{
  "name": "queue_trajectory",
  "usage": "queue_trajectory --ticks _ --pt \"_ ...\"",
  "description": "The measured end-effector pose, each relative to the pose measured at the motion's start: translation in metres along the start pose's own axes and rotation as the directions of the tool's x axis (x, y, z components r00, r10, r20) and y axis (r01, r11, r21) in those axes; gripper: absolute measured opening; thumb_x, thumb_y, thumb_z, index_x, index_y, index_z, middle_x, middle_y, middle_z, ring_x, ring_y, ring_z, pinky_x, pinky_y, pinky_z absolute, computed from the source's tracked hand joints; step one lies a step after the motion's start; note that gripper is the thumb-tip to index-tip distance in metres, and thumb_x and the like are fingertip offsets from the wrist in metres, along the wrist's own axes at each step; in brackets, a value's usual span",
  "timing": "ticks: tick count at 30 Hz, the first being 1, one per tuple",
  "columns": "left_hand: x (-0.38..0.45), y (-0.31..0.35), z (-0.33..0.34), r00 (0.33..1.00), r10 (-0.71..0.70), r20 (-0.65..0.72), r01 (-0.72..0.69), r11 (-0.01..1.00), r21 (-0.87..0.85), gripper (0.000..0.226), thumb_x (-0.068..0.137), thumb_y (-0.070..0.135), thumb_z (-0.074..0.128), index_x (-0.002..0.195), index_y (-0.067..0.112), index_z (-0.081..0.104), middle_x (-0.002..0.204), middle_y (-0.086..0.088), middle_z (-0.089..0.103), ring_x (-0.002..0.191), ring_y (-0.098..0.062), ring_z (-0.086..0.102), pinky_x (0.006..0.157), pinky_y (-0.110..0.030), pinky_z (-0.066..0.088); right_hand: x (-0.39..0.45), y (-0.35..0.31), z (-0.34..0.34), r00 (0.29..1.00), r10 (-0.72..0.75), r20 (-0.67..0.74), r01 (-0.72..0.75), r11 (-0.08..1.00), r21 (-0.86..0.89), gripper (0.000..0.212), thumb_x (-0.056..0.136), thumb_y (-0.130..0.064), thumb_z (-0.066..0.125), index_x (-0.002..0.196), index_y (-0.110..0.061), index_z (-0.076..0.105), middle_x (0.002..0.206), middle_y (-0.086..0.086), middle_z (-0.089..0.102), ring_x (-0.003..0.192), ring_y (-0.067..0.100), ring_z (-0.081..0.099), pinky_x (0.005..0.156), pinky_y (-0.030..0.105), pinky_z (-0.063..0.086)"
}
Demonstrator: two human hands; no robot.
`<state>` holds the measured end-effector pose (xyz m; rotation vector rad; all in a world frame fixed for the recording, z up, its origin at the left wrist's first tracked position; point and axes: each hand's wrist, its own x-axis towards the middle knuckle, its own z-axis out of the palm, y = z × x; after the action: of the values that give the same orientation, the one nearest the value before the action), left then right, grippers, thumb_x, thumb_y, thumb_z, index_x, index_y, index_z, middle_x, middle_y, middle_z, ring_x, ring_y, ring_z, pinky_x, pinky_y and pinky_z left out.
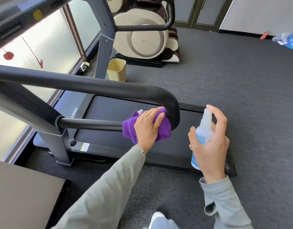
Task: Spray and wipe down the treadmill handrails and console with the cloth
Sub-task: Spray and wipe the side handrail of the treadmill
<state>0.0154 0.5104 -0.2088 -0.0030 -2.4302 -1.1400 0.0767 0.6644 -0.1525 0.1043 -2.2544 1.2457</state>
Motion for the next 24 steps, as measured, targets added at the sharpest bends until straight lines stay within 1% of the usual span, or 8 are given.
queue_trajectory --ticks 2,3,5,7,9,11,20,24 --pt "-0.001 0.005 0.0 0.992 -0.127 0.006 0.126 0.977 -0.174 0.057 0.093 0.053 0.031 0.114 0.016 0.069 0.108 0.002 0.071 0.106 -0.024 0.062 0.084 -0.031 0.042 0.0 0.0 -0.001 1.0 0.004 -0.005 -0.004 1.0 0.004 0.059 0.081 -0.013 0.063 0.133 -0.033 0.042 0.11 -0.036 0.053 0.074 0.029 0.063 0.062 0.053 0.057" --pt "-0.001 0.004 -0.002 0.992 -0.116 0.043 0.122 0.972 -0.199 0.058 0.093 0.053 0.031 0.117 0.014 0.067 0.11 0.0 0.07 0.109 -0.03 0.061 0.09 -0.038 0.045 0.001 0.0 -0.001 1.0 0.004 -0.001 -0.004 1.0 0.005 0.059 0.082 -0.014 0.063 0.133 -0.033 0.041 0.11 -0.032 0.054 0.073 0.028 0.063 0.062 0.053 0.057" --pt "-0.001 -0.005 -0.006 0.986 0.048 0.16 -0.029 0.993 -0.116 0.059 0.092 0.054 0.039 0.125 0.012 0.062 0.111 -0.001 0.069 0.108 -0.033 0.06 0.098 -0.048 0.043 0.002 -0.001 0.001 1.0 0.005 0.002 -0.005 1.0 0.008 0.059 0.082 -0.013 0.063 0.133 -0.033 0.041 0.116 -0.021 0.057 0.073 0.029 0.064 0.064 0.052 0.057" --pt "-0.002 -0.02 -0.009 0.93 0.23 0.288 -0.267 0.959 0.097 0.067 0.086 0.061 0.052 0.133 0.013 0.058 0.112 -0.003 0.068 0.106 -0.03 0.061 0.102 -0.048 0.038 0.003 -0.002 0.003 1.0 -0.009 0.005 0.009 1.0 0.001 0.06 0.082 -0.011 0.064 0.133 -0.031 0.041 0.121 -0.022 0.056 0.071 0.03 0.064 0.066 0.052 0.056" --pt "-0.001 -0.033 -0.012 0.884 0.3 0.358 -0.399 0.884 0.244 0.076 0.081 0.068 0.053 0.135 0.016 0.056 0.112 -0.004 0.067 0.102 -0.028 0.061 0.097 -0.045 0.041 0.002 -0.003 0.005 0.999 -0.032 0.011 0.032 0.999 -0.005 0.061 0.081 -0.007 0.065 0.134 -0.026 0.041 0.127 -0.033 0.049 0.076 0.028 0.065 0.067 0.052 0.056" --pt "0.002 -0.042 -0.018 0.865 0.306 0.397 -0.441 0.842 0.312 0.076 0.081 0.073 0.046 0.134 0.019 0.057 0.11 -0.004 0.065 0.097 -0.028 0.06 0.089 -0.043 0.044 0.0 -0.004 0.008 0.999 -0.036 0.011 0.036 0.999 -0.001 0.062 0.081 -0.004 0.066 0.134 -0.025 0.041 0.131 -0.038 0.044 0.082 0.026 0.065 0.069 0.053 0.057" --pt "0.005 -0.096 -0.064 0.899 0.333 0.283 -0.432 0.777 0.458 0.068 0.091 0.066 0.032 0.118 0.016 0.068 0.103 -0.007 0.067 0.091 -0.033 0.063 0.086 -0.046 0.049 -0.005 -0.008 0.011 1.0 -0.018 -0.025 0.017 1.0 -0.019 0.062 0.082 -0.003 0.067 0.134 -0.023 0.042 0.116 -0.045 0.045 0.073 0.032 0.062 0.063 0.056 0.056" --pt "0.013 -0.111 -0.075 0.874 0.36 0.327 -0.472 0.789 0.392 0.072 0.079 0.074 0.045 0.122 0.02 0.067 0.107 -0.005 0.066 0.094 -0.031 0.062 0.085 -0.043 0.047 -0.01 -0.007 0.006 0.999 0.002 -0.039 -0.003 0.999 -0.038 0.057 0.082 -0.012 0.063 0.134 -0.024 0.041 0.118 -0.042 0.047 0.07 0.035 0.064 0.065 0.056 0.056"
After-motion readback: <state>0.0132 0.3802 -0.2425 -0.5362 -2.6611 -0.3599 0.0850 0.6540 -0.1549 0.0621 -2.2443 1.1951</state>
